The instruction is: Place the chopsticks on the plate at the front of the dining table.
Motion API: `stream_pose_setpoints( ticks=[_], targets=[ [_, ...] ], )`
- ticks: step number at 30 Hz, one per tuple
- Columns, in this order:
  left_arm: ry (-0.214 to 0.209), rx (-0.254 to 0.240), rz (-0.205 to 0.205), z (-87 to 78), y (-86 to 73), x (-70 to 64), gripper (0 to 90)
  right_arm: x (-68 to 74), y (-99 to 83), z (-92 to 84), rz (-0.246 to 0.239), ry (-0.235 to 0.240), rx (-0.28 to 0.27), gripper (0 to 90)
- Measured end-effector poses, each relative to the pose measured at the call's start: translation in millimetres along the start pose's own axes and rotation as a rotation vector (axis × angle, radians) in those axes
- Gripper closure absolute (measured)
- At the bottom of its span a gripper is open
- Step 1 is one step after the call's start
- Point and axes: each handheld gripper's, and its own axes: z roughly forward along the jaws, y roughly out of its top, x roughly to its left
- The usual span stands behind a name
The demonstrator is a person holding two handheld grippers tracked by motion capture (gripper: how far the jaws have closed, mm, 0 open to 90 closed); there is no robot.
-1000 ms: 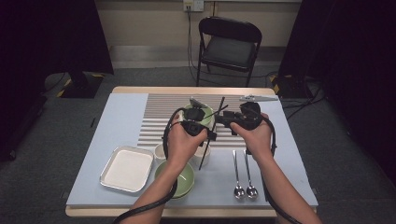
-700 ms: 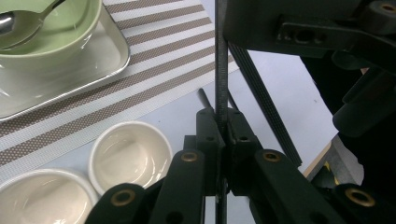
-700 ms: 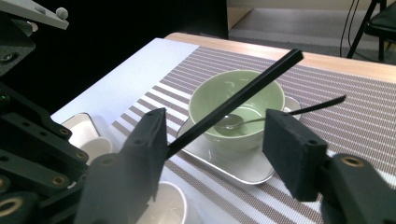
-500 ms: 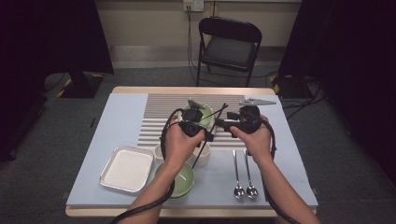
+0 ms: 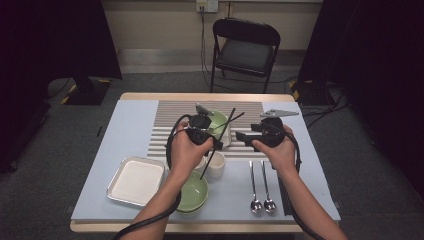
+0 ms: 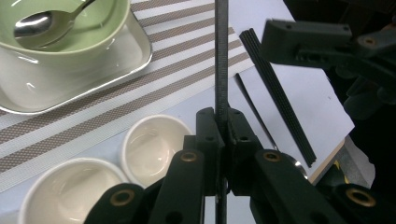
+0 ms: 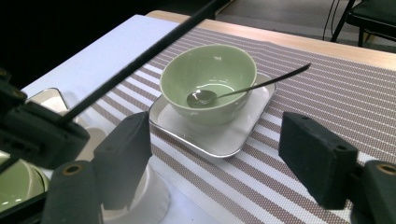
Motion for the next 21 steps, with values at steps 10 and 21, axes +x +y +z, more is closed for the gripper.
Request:
stream_pose_setpoints(
  ticks=[10,21],
  targets=[
    [0.026,-0.012,-0.008,-8.8,-2.6,15.1,85.8,0.9,-12.5,0.5,-0.001,0.047,0.018,16.8],
    [0.042,-0.026,-0.046,-21.5,-6.5,30.8,85.9,2.2,-22.6,6.8,-0.006,0.055,0.037,16.3]
  ],
)
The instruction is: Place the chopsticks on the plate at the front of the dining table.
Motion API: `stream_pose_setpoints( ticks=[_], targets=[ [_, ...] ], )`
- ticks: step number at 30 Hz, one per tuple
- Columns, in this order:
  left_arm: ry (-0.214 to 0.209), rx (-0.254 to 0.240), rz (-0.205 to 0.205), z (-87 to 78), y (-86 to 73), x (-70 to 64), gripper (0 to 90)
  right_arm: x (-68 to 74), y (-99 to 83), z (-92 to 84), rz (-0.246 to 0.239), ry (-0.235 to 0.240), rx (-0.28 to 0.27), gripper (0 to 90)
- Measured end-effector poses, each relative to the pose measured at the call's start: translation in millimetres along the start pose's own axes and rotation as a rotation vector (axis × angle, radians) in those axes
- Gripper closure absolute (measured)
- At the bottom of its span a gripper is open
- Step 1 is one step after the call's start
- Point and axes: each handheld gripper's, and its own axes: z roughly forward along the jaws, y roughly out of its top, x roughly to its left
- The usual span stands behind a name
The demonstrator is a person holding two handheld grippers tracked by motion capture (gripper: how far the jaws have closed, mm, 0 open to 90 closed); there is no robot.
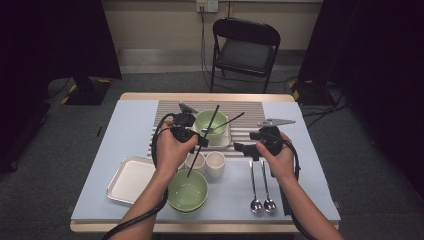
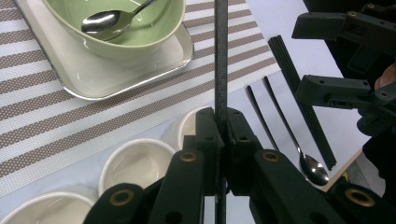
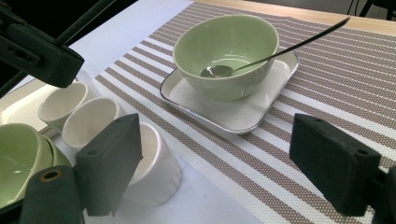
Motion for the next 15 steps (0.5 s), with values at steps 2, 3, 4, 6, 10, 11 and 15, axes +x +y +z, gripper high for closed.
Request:
stream_pose_setpoints(
  ticks=[2,3,4,6,10,11,15],
  targets=[
    [0.004,0.002,-0.001,-2.0,0.2,1.4,85.9,-0.1,-1.1,1.3,-0.007,0.003,0.002,16.2],
    [0.004,-0.002,-0.007,-2.7,0.3,1.9,86.0,-0.2,-1.6,1.9,-0.009,0.003,0.007,16.2],
    [0.006,0.000,-0.006,-3.5,0.5,2.9,85.9,-0.2,-2.3,2.4,-0.012,0.006,0.011,16.1],
    [0.011,-0.001,-0.008,-4.8,0.6,5.4,86.0,-0.1,-3.7,2.6,-0.014,0.007,0.018,16.0],
    [0.008,-0.006,-0.027,-7.2,0.9,11.3,86.0,-1.8,-6.7,2.5,-0.021,0.007,0.024,15.9],
    [0.008,-0.006,-0.027,-7.2,0.9,11.3,86.0,-2.0,-7.4,2.7,-0.020,0.004,0.027,15.9],
    [0.008,-0.017,-0.040,-10.0,1.4,14.8,86.0,-3.2,-11.2,3.7,-0.021,0.004,0.035,15.9]
  ],
)
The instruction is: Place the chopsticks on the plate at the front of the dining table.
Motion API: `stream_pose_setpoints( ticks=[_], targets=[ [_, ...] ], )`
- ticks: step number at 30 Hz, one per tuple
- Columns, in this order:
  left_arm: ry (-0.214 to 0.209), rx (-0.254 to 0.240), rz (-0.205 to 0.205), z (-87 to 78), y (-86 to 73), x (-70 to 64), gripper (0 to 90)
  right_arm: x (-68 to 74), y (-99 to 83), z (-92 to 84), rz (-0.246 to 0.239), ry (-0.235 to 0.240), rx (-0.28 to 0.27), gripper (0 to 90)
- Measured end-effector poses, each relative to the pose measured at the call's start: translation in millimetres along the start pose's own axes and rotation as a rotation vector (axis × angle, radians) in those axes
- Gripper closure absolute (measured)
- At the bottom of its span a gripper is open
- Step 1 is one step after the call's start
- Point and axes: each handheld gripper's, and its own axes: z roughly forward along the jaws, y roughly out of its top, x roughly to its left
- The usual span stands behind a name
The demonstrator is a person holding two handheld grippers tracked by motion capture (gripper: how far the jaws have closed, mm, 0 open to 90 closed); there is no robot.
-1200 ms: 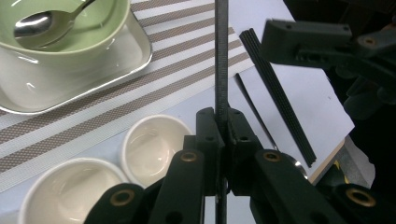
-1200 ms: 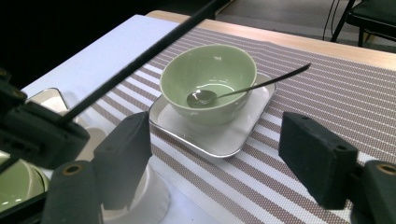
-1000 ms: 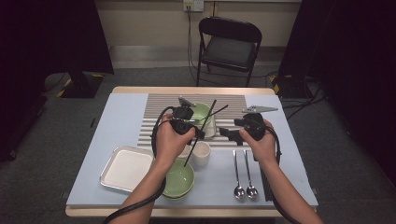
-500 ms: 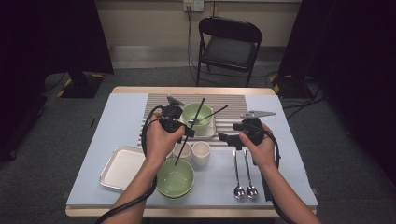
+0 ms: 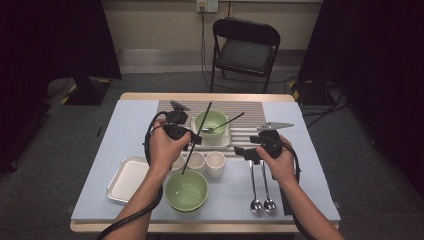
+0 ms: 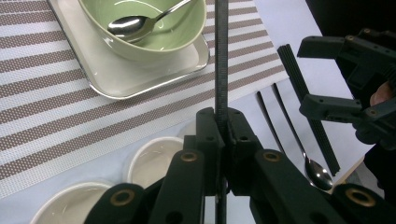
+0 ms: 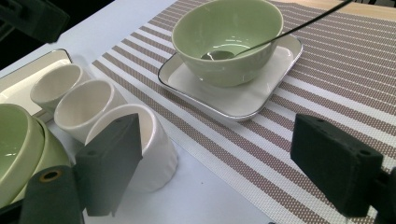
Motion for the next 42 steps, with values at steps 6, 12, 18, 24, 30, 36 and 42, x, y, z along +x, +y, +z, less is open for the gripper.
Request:
stream_pose_setpoints(
  ticks=[6,12,18,24,30,36,42],
  targets=[
    [-0.002,0.001,-0.014,-0.7,1.5,4.2,86.0,-0.8,-9.0,2.1,-0.005,-0.001,0.008,16.0],
    [-0.003,0.002,-0.032,-0.2,2.3,9.3,85.9,-7.4,-18.8,-0.6,0.016,-0.002,0.008,16.0],
    [0.002,0.000,-0.046,-1.1,4.3,15.4,85.9,-12.0,-23.6,-6.4,0.023,-0.011,-0.002,16.1],
    [0.013,-0.012,-0.060,-2.6,6.7,20.6,85.9,-16.0,-31.5,-12.1,0.034,-0.020,-0.009,16.5],
    [0.020,-0.018,-0.068,-3.0,8.6,26.4,85.9,-21.4,-41.5,-15.3,0.045,-0.026,-0.006,16.8],
    [0.027,-0.026,-0.083,-0.9,10.8,29.5,85.9,-24.5,-46.8,-18.8,0.050,-0.037,-0.009,17.2],
    [0.031,-0.029,-0.089,0.5,13.9,32.2,85.9,-25.7,-50.5,-21.4,0.054,-0.036,-0.017,17.2]
  ],
)
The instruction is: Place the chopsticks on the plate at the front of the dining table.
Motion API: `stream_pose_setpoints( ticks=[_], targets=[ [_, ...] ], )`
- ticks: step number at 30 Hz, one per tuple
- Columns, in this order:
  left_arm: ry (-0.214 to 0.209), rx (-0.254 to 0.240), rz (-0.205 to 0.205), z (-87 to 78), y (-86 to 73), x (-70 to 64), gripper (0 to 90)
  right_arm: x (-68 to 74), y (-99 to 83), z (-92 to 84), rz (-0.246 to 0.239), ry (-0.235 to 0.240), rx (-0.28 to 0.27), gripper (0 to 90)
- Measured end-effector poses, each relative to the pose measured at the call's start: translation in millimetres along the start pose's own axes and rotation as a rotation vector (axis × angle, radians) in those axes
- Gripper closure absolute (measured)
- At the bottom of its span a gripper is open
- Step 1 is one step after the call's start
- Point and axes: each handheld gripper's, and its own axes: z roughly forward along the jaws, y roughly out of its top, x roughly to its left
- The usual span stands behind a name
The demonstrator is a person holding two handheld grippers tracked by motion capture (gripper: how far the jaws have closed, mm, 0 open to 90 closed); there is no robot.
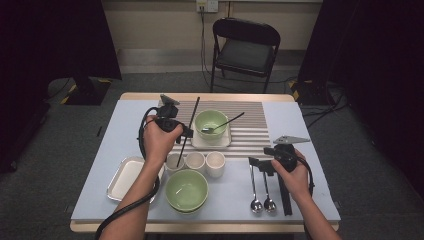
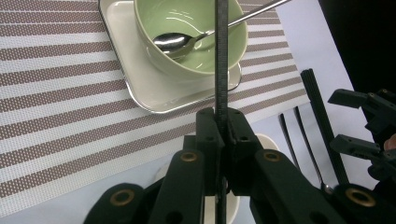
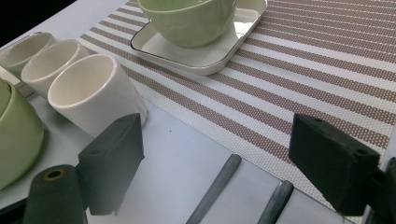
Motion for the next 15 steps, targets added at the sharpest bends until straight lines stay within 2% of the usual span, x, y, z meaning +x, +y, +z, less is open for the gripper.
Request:
stream_pose_setpoints(
  ticks=[2,11,15],
  targets=[
    [0.000,-0.005,-0.012,0.3,1.9,1.7,85.9,-0.7,-2.6,-1.0,-0.007,0.006,0.000,16.6],
    [0.014,-0.002,-0.018,4.3,3.4,6.0,85.9,-4.0,-9.3,-0.7,0.001,-0.002,0.008,16.3],
    [0.015,0.002,-0.020,5.6,3.7,7.7,85.9,-5.4,-12.4,-0.7,-0.010,-0.014,0.020,16.2]
  ],
)
